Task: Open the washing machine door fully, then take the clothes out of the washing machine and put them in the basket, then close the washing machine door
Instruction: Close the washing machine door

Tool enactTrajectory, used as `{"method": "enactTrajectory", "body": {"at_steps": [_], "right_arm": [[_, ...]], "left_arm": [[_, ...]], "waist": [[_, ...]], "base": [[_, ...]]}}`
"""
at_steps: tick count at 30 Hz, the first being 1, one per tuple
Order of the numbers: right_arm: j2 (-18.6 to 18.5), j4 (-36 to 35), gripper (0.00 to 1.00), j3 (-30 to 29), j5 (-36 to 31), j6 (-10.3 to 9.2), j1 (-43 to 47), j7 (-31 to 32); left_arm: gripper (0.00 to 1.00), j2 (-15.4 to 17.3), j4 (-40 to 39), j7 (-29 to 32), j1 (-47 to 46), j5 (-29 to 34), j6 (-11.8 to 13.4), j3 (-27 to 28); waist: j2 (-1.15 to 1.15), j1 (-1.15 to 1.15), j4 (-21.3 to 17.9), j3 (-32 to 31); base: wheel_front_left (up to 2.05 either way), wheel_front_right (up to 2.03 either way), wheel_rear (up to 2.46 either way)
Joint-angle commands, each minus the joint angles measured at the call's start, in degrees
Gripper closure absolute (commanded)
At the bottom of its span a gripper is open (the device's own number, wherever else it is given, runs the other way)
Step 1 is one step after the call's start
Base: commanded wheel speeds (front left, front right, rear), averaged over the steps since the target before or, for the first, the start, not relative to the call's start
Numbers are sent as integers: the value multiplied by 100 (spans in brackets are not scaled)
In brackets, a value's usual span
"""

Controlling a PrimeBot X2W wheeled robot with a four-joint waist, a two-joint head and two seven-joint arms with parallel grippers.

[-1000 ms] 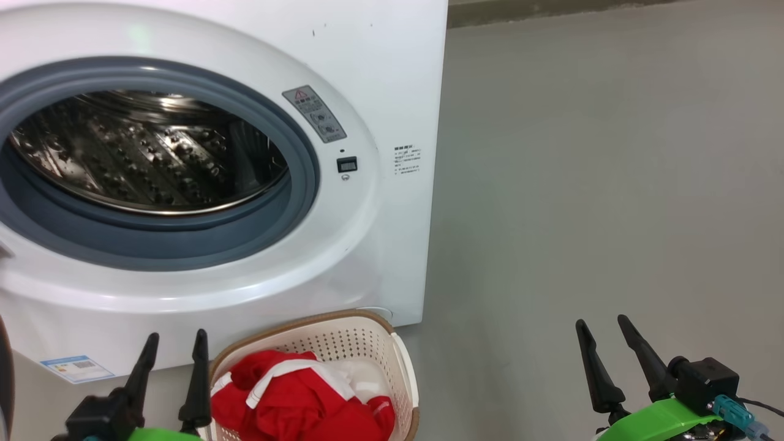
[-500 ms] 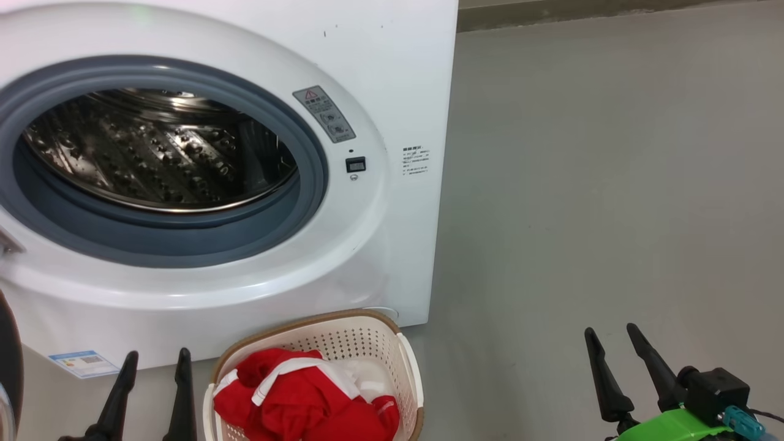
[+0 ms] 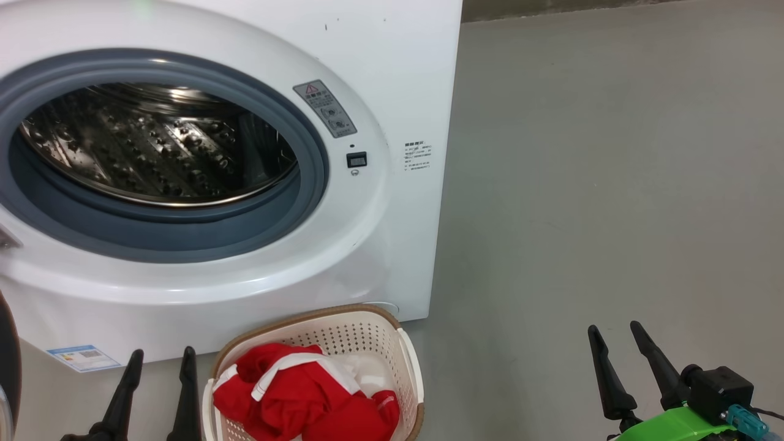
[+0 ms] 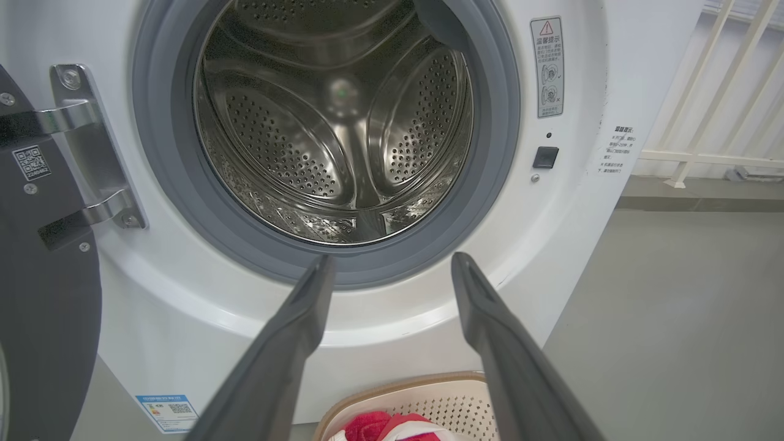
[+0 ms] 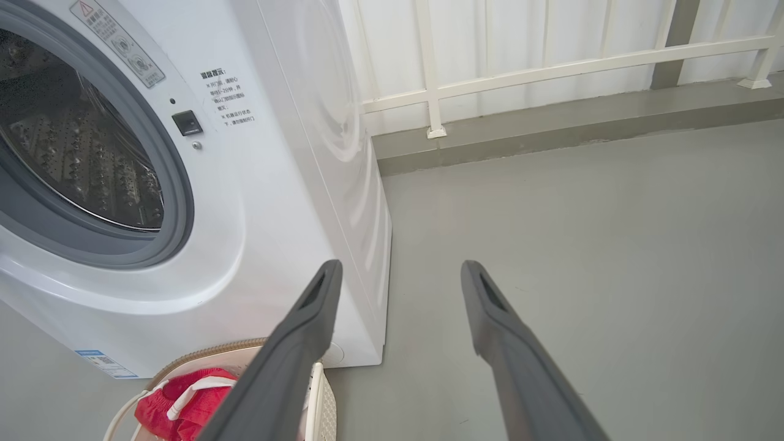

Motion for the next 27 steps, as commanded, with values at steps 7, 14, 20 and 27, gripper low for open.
{"method": "enactTrajectory", "body": {"at_steps": [7,14,20,27], "right_arm": [[-93,-139,0,145,-33,36,-154,-37],[-93,-143,0,134,-36,36,-172,-37],[-93,-139,0,136,-40,36,-182,-37],[-88,-133,0,131,-42,36,-179,-37]], "left_arm": [[0,31,-109,-28,-176,-53,42,140],[0,31,-90,-28,-213,-53,39,110],[0,30,-99,-28,-221,-59,51,105],[0,30,-108,-28,-218,-52,67,100]], "waist": [[0,0,-13,4],[0,0,3,26],[0,0,1,35],[0,0,-3,28]], "base": [[0,0,0],[-1,1,0],[-53,53,0],[-100,100,1]]}}
